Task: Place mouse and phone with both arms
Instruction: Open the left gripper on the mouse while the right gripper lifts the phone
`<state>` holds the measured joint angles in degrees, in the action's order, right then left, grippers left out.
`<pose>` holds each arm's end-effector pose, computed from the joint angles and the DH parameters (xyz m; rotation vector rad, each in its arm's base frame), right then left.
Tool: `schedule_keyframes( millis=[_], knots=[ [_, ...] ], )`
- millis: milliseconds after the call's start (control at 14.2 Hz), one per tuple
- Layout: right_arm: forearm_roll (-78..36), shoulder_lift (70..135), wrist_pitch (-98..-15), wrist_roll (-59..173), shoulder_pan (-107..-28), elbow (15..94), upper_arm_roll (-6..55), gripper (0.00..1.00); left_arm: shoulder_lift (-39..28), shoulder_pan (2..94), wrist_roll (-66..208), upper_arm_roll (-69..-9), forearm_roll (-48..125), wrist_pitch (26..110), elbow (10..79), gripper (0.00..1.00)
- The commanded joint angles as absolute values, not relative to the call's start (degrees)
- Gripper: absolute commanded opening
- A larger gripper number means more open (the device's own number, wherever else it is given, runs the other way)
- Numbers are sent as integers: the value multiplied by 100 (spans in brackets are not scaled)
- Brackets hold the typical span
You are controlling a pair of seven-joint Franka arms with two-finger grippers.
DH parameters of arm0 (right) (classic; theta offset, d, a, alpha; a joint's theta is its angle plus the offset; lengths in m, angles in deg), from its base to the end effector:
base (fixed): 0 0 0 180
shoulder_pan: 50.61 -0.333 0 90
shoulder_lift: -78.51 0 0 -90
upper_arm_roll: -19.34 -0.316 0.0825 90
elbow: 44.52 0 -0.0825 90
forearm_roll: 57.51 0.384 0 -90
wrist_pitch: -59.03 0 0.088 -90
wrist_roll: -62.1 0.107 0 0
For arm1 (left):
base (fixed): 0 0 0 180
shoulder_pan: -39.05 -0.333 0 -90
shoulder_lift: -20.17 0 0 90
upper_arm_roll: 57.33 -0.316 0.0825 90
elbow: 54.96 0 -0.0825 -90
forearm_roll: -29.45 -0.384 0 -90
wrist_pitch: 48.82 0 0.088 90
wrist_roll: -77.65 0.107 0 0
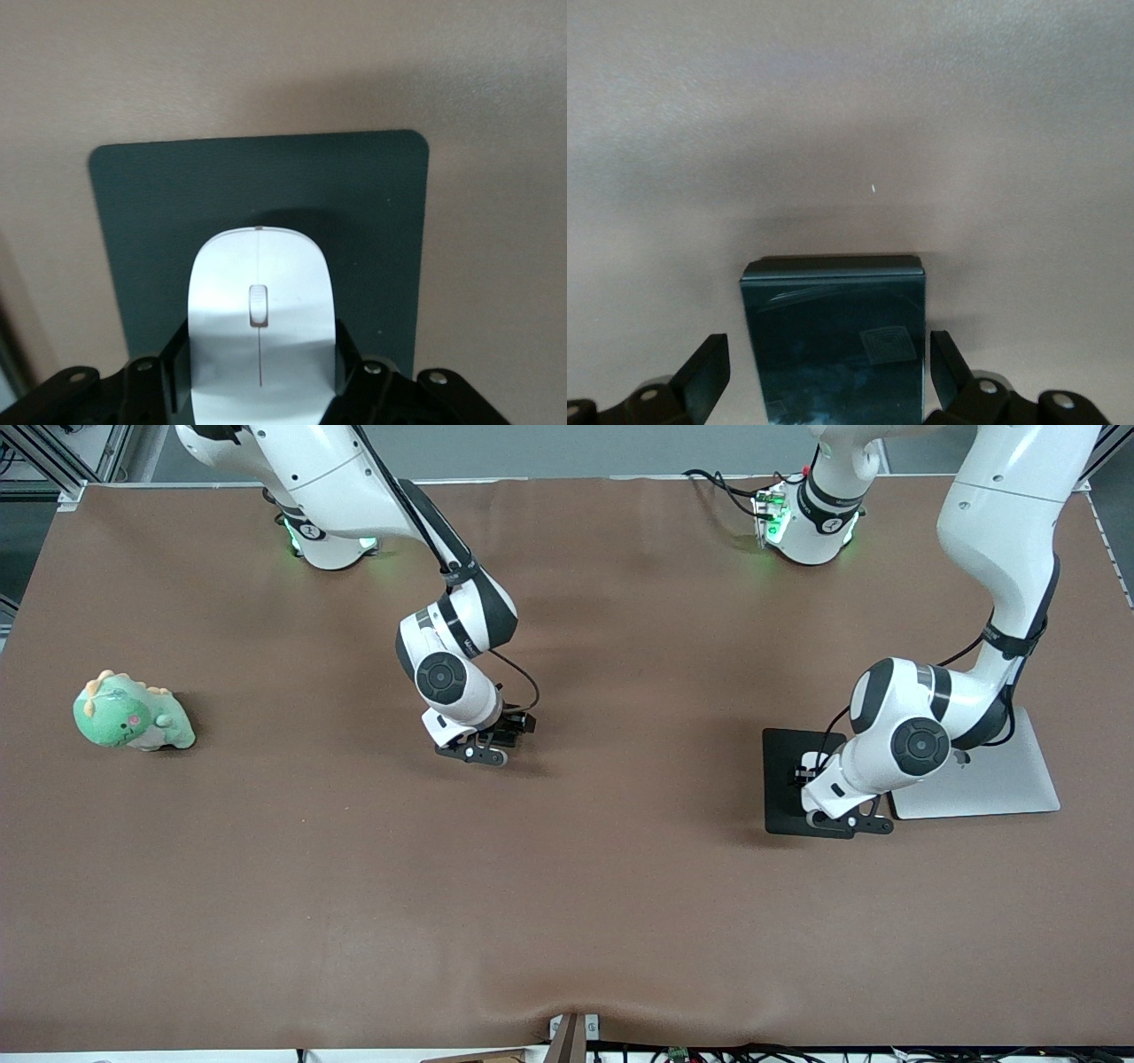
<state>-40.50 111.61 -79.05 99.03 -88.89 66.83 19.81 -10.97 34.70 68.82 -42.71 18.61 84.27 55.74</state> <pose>0.4791 0.3741 0.1723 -3.0319 0.3289 0.3015 0.6008 -0.1011 0.2004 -3.1104 0.2135 0.1984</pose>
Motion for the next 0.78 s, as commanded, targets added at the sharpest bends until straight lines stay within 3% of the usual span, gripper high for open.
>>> schedule_keyframes(
  millis=[0,71,282,353,424,565,706],
  knots=[
    [-3923,11172,-8167,9989,-9051,6841,2048,100,-1208,3518,6851,-4300,1802,8573,5552,0],
    [-3923,11173,-8186,9989,-9060,6850,2048,87,-1252,3518,6851,-4300,1793,8608,5535,0],
    [-3932,11164,-8142,9981,-9060,6824,2048,0,-1384,3519,6868,-4309,1793,8758,5526,0],
    [-3932,11147,-8098,9989,-9043,6807,2048,0,-1411,3518,6912,-4309,1793,8758,5517,0],
    [-3932,11112,-8072,9981,-9008,6798,2048,0,-1437,3518,6912,-4309,1793,8758,5491,15],
    [-3932,11059,-7870,9972,-8938,6737,2092,0,-1455,3518,6947,-4309,1785,8758,5491,100],
    [-3940,10910,-7537,9902,-8666,6640,2092,0,-1420,3518,6939,-4309,1793,8749,5499,100]
  ],
)
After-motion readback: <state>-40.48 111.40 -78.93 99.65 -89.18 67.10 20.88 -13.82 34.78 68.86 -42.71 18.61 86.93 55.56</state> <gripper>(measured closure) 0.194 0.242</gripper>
